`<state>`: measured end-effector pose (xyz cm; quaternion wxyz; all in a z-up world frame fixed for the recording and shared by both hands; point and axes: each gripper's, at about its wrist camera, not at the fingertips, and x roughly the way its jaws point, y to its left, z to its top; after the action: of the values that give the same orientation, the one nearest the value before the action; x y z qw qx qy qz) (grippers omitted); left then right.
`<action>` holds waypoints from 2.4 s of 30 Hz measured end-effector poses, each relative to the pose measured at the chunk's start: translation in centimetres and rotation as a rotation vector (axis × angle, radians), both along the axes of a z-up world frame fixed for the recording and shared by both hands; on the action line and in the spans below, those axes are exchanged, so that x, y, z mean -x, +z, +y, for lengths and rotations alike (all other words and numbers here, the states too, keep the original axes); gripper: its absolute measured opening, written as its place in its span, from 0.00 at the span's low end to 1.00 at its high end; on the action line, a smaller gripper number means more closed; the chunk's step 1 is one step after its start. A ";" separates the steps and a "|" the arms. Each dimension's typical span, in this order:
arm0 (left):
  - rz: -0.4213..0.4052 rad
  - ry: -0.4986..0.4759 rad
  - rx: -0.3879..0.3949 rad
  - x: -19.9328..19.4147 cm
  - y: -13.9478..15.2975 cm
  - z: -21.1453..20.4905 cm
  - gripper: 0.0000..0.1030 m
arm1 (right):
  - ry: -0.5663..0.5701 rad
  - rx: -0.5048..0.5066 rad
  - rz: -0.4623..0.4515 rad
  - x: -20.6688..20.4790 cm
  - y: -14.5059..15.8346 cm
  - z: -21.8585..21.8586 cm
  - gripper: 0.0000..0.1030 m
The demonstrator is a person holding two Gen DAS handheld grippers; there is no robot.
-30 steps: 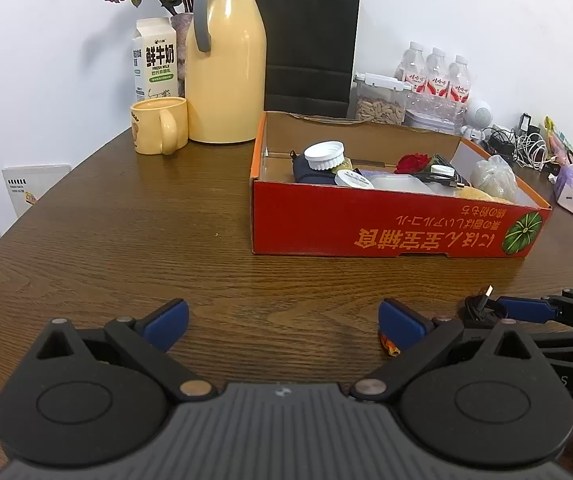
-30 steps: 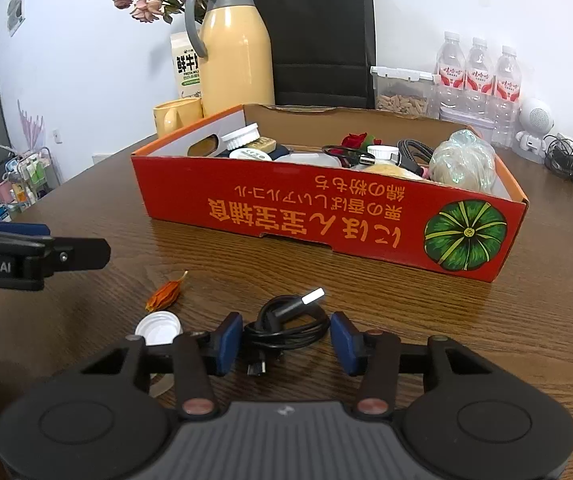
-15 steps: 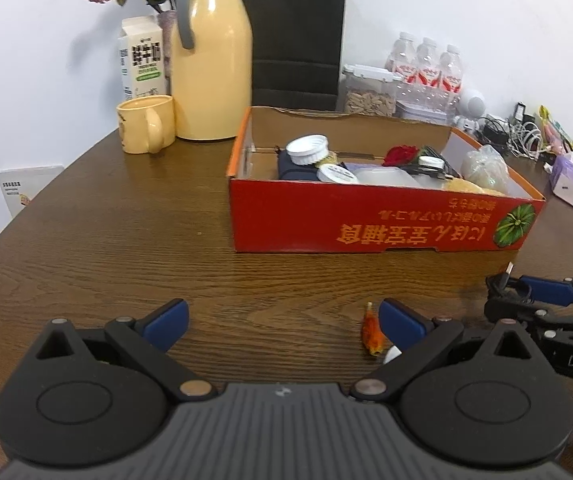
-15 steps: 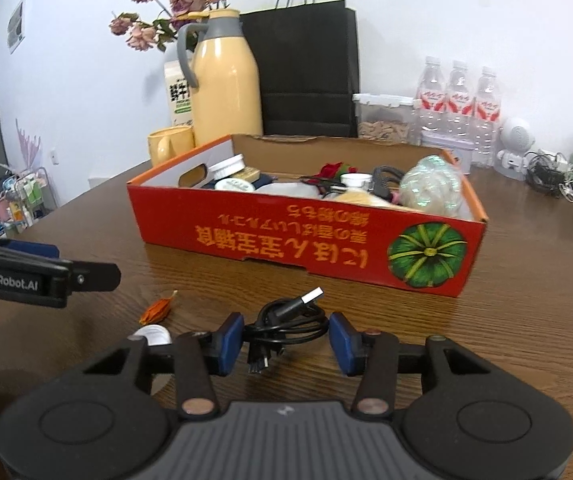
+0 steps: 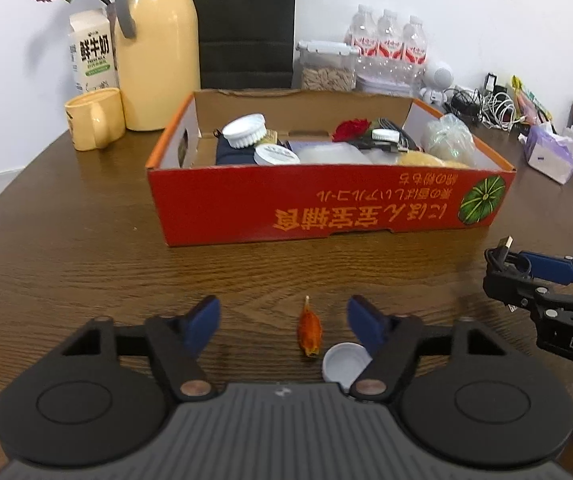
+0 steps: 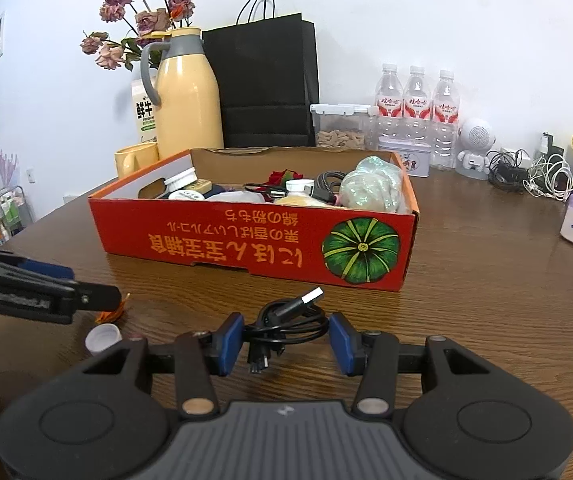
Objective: Organize objects
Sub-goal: 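Grasp the black cable with the right gripper while the left gripper grasps the orange item, then carry the cable and orange item into the cardboard box and release both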
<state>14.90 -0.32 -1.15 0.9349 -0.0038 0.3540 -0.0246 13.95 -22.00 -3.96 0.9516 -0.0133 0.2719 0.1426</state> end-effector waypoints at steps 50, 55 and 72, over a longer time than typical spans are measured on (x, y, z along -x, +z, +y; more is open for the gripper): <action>-0.299 0.010 0.049 -6.6 6.9 -1.8 0.13 | 0.019 0.024 -0.185 -8.2 6.0 2.2 0.44; -0.317 0.048 0.011 -9.5 6.5 -2.0 0.13 | -0.007 0.013 -0.196 -11.6 5.7 2.3 0.44; -0.308 0.082 -0.046 -11.8 3.7 -1.5 0.19 | -0.025 -0.001 -0.128 -13.2 3.1 1.6 0.47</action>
<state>26.69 -1.80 2.57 0.9782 0.0072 0.2067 0.0215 27.18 -20.40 -0.83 0.9688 -0.0183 0.2106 0.1296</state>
